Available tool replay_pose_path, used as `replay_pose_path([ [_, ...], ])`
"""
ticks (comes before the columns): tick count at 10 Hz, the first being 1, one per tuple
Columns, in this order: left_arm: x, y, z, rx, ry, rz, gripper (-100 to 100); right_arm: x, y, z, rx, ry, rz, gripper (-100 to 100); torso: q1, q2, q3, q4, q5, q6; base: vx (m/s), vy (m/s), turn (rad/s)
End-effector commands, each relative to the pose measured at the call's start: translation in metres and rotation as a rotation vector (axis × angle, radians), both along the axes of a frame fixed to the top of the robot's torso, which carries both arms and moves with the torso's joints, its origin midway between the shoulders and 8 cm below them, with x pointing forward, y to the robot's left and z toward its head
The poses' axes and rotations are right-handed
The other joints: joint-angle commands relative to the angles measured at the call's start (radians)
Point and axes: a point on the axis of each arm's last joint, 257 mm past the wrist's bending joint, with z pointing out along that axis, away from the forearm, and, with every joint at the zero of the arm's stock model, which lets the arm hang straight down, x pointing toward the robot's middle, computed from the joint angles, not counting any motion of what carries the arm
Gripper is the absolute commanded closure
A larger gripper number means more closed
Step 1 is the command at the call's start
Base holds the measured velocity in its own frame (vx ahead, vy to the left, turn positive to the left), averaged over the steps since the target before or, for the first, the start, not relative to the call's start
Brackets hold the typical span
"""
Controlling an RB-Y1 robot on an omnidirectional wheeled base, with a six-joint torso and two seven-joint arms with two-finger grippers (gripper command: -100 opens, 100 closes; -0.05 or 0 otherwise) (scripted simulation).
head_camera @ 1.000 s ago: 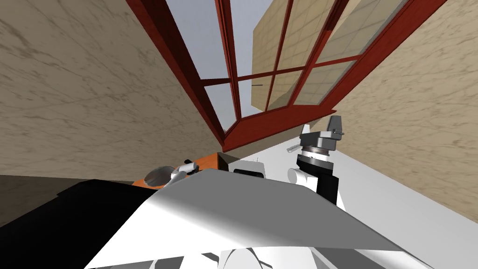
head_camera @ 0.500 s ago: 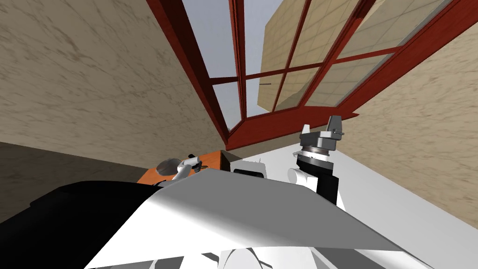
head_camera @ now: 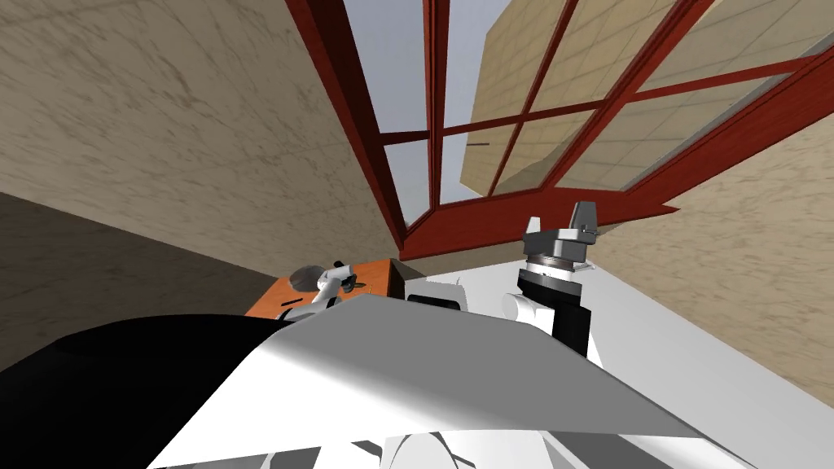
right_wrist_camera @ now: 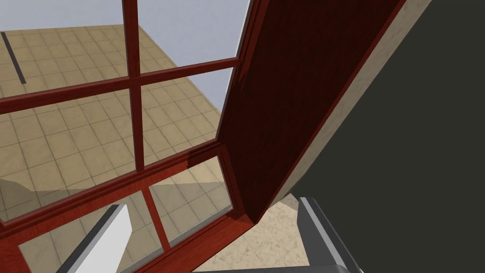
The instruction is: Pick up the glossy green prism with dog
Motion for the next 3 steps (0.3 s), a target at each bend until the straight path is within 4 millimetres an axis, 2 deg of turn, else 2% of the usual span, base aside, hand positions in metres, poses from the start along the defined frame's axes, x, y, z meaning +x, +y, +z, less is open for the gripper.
replay_pose_path([
  [1, 0.0028, 0.004, 0.004, 0.02, 0.015, -0.019, 100, 0.0, 0.0, 0.0, 0.0, 0.0, 0.0, 0, 0.0, 0.0, 0.0, 0.0, 0.0, 0.0, 0.004, -0.013, 0.042],
  [2, 0.0013, 0.0018, 0.0027, 0.01, 0.011, -0.012, 100, 0.0, 0.0001, 0.0, 0.0, 0.0, 0.0, 0, 0.0, 0.0, 0.0, 0.0, 0.0, 0.001, 0.0, 0.0, 0.0],
  [3, 0.0011, 0.0021, 0.0029, 0.012, 0.013, -0.013, 0, 0.0, 0.0001, 0.0, 0.0, 0.0, 0.0, 0, 0.0, 0.001, 0.0, 0.0, 0.001, 0.001, 0.0, 0.0, 0.0],
])
